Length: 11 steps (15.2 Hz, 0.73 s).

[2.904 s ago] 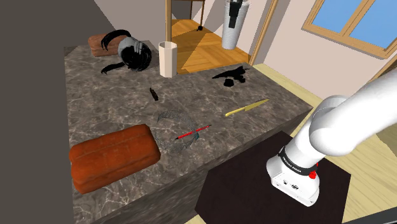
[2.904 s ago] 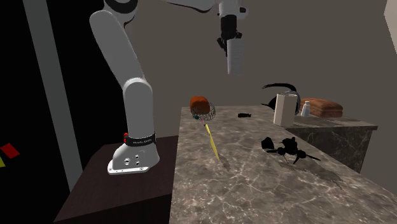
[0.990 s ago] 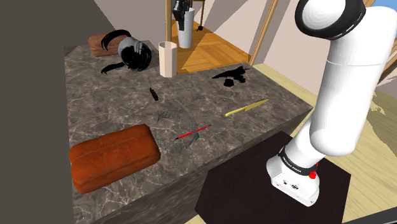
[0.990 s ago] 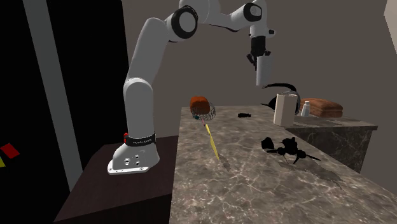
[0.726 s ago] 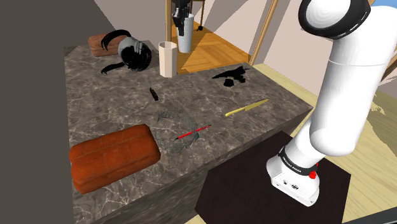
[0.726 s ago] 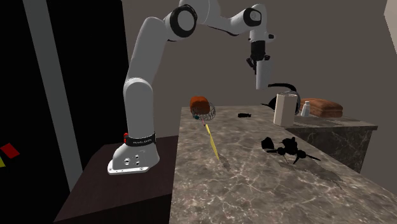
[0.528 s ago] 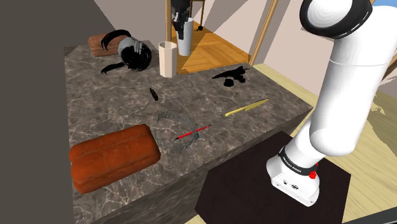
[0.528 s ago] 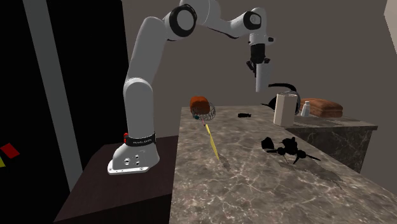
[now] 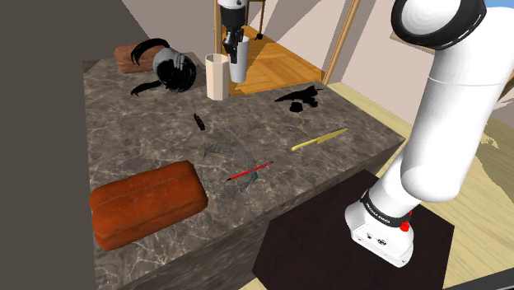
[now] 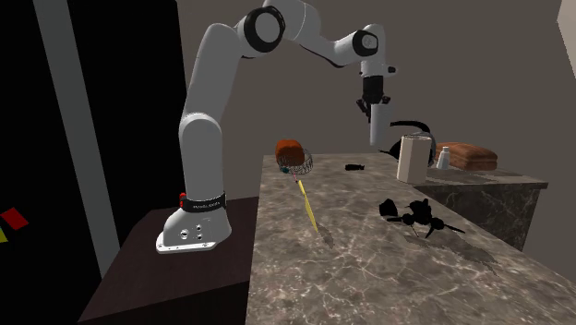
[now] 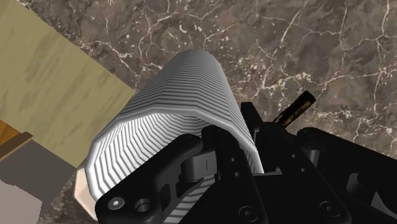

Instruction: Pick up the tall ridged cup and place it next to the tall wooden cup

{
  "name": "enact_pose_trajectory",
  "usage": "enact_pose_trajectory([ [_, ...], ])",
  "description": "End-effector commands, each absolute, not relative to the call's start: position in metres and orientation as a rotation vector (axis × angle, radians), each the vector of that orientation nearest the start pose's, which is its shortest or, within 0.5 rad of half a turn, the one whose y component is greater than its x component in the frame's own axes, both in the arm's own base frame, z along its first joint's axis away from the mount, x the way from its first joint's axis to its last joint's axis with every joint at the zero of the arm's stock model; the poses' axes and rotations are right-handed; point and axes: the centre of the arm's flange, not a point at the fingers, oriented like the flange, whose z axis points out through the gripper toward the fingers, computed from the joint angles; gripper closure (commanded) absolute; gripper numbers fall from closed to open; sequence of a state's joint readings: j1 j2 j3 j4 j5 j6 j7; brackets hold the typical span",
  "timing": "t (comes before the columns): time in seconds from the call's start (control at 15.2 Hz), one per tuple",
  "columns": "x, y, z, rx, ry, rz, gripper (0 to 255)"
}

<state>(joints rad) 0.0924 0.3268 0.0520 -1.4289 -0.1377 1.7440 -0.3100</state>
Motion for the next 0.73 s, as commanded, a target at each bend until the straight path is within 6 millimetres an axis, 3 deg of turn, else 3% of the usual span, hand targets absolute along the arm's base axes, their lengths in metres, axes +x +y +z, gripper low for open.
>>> enact_pose_trajectory([
  [0.0,0.654,0.078,0.499,-3.167,-0.769,0.033,255],
  [0.66,0.654,0.078,0.447,-3.167,-0.769,0.033,255],
])
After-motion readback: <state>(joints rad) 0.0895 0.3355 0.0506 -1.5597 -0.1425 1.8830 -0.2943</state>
